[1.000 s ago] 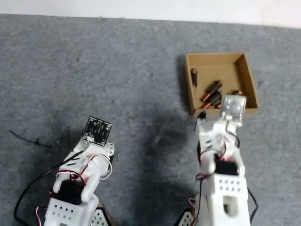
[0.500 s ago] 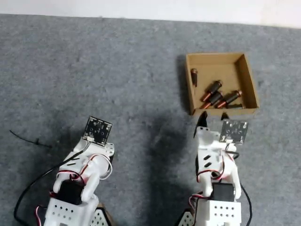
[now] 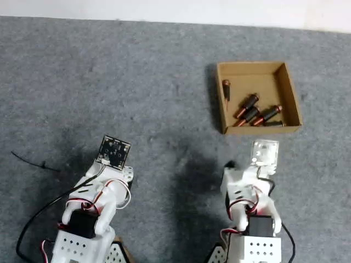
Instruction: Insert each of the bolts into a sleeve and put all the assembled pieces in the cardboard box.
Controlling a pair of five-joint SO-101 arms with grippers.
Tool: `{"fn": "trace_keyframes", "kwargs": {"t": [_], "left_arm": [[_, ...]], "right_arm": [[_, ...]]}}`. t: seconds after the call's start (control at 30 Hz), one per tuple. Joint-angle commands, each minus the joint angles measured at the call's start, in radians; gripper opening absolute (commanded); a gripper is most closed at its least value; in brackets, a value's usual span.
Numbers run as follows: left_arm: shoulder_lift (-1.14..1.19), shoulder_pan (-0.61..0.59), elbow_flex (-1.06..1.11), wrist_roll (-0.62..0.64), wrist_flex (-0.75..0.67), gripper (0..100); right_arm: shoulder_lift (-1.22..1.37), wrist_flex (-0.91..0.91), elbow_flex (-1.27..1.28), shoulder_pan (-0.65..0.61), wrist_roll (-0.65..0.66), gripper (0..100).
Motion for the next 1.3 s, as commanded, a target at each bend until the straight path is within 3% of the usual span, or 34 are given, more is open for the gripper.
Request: {"fn": "trace_keyframes", "kwargs": {"t": [0.0, 0.17, 0.57, 1.03, 1.27], "left_arm": [[-0.008, -0.008, 0.021, -0.008, 0.008, 1], [-0.012, -0.01, 0.021, -0.009, 0.109, 1], [-0.012, -0.012, 0.021, -0.009, 0.374, 1], [-0.012, -0.223, 0.021, -0.009, 0.39, 1], [-0.012, -0.236, 0.021, -0.009, 0.39, 1]], "right_arm": [[-0.018, 0.084, 0.156, -0.008, -0.002, 18.5], [-0.027, 0.193, 0.156, -0.005, -0.003, 18.5], [-0.027, 0.193, 0.156, -0.005, -0.003, 18.5], [-0.027, 0.193, 0.156, -0.005, -0.003, 18.5], [-0.027, 0.193, 0.156, -0.005, -0.003, 18.5]]}}
